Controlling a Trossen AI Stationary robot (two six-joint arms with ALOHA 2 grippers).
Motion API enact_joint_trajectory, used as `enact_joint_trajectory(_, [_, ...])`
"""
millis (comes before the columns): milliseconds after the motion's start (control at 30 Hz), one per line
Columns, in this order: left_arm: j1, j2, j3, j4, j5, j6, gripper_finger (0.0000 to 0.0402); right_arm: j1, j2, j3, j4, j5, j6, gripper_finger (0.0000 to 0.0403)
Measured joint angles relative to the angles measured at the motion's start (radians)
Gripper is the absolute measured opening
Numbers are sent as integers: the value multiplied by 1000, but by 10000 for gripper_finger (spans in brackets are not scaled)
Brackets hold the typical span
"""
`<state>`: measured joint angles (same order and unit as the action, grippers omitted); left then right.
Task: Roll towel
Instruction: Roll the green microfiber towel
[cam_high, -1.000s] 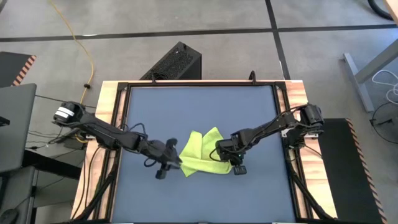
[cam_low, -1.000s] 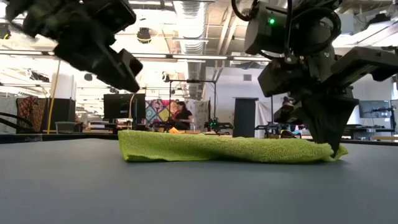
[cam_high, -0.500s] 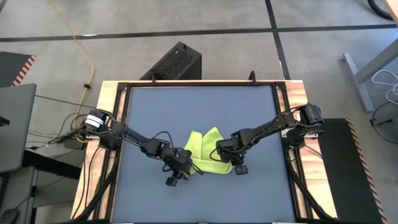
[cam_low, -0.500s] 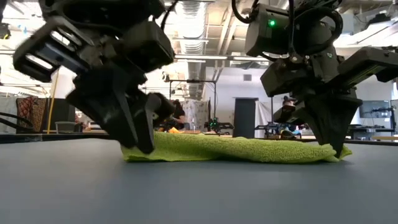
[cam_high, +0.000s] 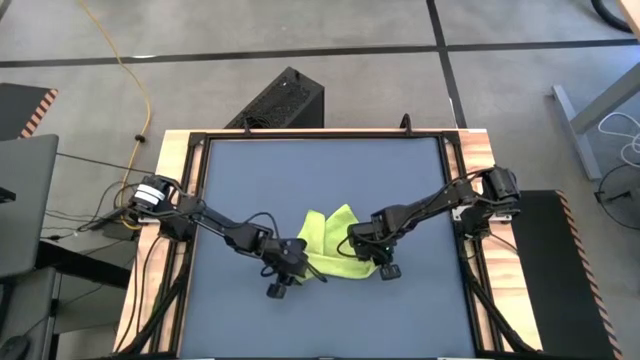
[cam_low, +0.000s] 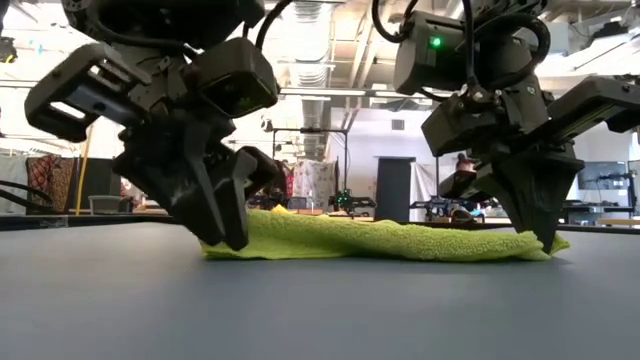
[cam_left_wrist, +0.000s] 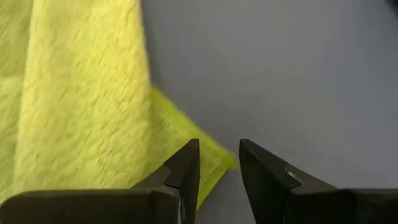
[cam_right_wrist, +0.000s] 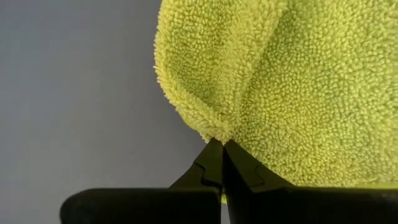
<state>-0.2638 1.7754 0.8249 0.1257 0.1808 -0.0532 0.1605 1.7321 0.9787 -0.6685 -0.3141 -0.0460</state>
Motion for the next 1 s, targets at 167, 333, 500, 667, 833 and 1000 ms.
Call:
enact_joint_trajectory(167, [-7,3,-3,-73,-65,71,101,0,0,0,4,-2,5,22])
enact_joint_trajectory(333, [-6,24,-8,-54,-62,78,97,-7,0,0,9,-6,32,22])
enact_joint_trajectory(500, [-5,31,-4,-71,-82,32,25,-15,0,-1,15,-6,65,21])
enact_joint_trajectory(667, [16,-9,-9,-126,-68,6,2,-49,-21,0,-1,-76,72,21])
enact_joint_trajectory(833, [102,-225,-13,-226,-91,88,0,-152,-136,0,-44,-261,56,20])
enact_joint_trajectory(1000, [224,-517,-10,-225,-91,105,0,-284,-301,0,-14,-397,87,20])
